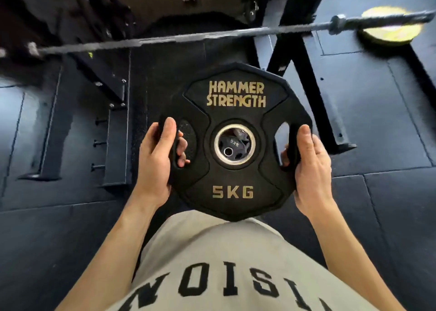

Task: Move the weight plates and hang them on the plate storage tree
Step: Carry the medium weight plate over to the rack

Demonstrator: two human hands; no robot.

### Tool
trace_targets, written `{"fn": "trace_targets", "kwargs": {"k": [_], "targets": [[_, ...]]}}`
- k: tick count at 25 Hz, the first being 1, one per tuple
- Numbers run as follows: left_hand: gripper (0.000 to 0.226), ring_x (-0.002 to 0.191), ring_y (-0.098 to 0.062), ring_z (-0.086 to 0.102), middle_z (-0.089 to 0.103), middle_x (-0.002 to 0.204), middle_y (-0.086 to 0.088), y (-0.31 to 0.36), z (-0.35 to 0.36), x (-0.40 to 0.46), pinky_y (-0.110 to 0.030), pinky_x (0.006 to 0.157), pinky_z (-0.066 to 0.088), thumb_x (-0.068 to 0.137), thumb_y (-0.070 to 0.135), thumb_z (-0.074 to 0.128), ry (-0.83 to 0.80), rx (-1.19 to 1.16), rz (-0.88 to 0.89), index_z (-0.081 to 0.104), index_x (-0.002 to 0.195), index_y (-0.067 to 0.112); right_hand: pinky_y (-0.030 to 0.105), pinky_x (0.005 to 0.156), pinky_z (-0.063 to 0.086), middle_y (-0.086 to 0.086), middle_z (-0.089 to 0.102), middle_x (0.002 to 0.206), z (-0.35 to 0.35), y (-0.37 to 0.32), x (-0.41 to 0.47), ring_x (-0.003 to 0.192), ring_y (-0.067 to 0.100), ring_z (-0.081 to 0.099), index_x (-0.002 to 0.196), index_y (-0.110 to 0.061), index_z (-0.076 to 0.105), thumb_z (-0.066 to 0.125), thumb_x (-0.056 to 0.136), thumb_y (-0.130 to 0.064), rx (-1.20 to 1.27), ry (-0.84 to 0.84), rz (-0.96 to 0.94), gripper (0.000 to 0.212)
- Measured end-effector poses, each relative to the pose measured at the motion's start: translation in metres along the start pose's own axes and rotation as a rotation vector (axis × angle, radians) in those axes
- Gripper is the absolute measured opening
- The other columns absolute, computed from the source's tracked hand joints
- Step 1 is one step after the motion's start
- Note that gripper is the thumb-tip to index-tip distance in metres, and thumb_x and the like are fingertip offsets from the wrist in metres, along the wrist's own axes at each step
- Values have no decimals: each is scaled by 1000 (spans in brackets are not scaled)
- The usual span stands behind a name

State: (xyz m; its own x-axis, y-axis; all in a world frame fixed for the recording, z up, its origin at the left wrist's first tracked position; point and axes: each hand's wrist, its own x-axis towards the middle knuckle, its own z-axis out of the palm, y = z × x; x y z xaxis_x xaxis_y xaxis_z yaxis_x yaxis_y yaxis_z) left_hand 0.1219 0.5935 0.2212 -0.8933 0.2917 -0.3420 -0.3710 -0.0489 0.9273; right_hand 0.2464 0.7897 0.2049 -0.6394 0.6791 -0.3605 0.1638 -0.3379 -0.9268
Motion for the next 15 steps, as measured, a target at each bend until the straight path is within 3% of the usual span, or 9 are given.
{"fn": "trace_targets", "kwargs": {"k": [4, 8, 11, 15], "targets": [[31, 56, -8, 50, 56, 62, 5, -5, -32, -78, -19, 46, 38, 97, 41, 52, 305, -86, 76, 58, 79, 16, 27, 58, 43, -1, 52, 69, 20, -9, -20, 63, 12, 47, 76, -22, 53, 62, 68, -73, -113, -283, -29, 52], [30, 59, -14, 54, 59, 65, 3, -9, -81, -161, -30, 53, 41, 92, 46, 57, 639, -162, 197, 60, 80, 18, 28, 61, 45, -4, 58, 67, 71, -4, -60, 60, 10, 52, 81, -20, 58, 57, 84, -59, -166, -623, -30, 39], [29, 54, -15, 51, 57, 62, 2, -9, -116, -217, -28, 48, 38, 88, 45, 61, 824, -229, 284, 58, 78, 18, 31, 69, 48, -4, 65, 77, 114, 5, -101, 71, 11, 59, 84, -20, 63, 58, 84, -59, -201, -824, -28, 39], [28, 47, -10, 49, 57, 58, 4, -11, -183, -295, -21, 40, 38, 93, 41, 59, 1084, -277, 371, 55, 79, 17, 38, 67, 39, 1, 55, 69, 188, 31, -184, 64, 17, 48, 76, -22, 56, 60, 81, -65, -264, -1052, -47, 44]]}}
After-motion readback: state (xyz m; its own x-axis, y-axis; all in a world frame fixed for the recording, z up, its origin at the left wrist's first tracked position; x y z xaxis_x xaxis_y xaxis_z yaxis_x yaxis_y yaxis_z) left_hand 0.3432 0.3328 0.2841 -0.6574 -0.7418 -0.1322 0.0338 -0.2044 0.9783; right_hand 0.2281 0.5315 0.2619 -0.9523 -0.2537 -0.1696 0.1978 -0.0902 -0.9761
